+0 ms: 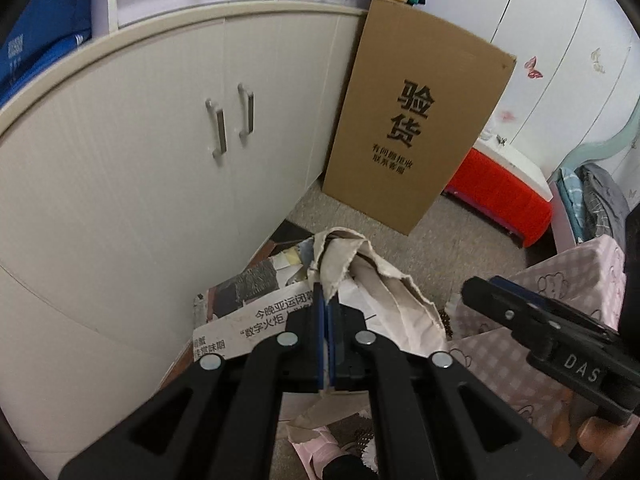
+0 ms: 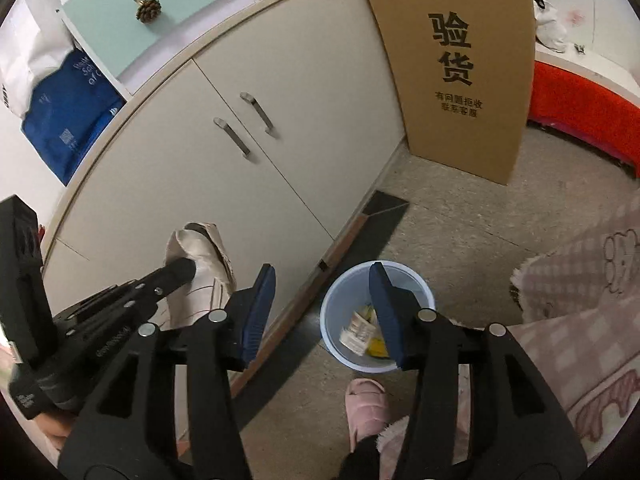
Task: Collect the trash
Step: 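Carry both items over the wastebasket and open the right gripper, then open the left gripper to drop the cloth bag and newspaper into the wastebasket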
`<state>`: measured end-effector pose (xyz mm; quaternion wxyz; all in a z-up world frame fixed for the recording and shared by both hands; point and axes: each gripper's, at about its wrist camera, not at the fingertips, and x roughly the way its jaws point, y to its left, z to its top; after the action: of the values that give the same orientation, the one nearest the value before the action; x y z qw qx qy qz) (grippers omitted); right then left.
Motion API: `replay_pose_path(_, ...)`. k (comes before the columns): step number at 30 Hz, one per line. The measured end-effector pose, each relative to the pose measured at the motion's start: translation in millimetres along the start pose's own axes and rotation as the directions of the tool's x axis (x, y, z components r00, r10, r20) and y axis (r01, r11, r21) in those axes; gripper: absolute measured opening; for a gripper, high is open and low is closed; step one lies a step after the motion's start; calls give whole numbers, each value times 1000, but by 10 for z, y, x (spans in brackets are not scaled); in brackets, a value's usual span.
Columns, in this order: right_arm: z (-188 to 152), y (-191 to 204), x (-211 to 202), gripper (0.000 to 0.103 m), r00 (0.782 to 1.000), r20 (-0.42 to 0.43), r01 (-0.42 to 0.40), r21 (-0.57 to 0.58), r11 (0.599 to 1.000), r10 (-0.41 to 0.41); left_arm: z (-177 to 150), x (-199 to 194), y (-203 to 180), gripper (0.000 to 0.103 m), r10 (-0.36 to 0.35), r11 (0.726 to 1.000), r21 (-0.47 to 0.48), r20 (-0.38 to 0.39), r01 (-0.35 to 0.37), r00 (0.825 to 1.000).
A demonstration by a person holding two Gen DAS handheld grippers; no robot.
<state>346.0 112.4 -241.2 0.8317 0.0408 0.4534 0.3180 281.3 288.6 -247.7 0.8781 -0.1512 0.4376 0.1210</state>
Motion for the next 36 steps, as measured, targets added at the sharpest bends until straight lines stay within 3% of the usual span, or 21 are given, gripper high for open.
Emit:
replay_pose_path(2,1,4,-62,51,998,42,47,-20,999,-46,-8,72,-14,1,-2,1000,-5,-13,2,1000)
replay_pose_path(6,-1,-99,-70,54,996,46,82,4,997,-83,-20,168,-115,1,-12,1000,9,-27,12,1000)
replay_pose_path(13,-14,-197,-163,69,990,85,113,50,992,-117,-26,224,-262,1,-29,999,18,-38,30,999)
replay_pose_path(30,35,-380,-244,76,978,129,145,162,976,-166,112,585,-500,5,-48,999,9,-98,50,994)
replay_pose_path(32,34,-374,-237,76,978,127,146,161,976,-167,122,640,-500,16,-41,999,0,-113,41,993)
replay_pose_path(34,33,-368,-229,77,978,123,147,158,977,-167,129,690,-477,56,-9,1000,-15,-127,8,992)
replay_pose_path(36,33,-368,-226,77,978,121,151,155,976,-170,114,691,-452,58,3,1000,-25,-120,-6,993)
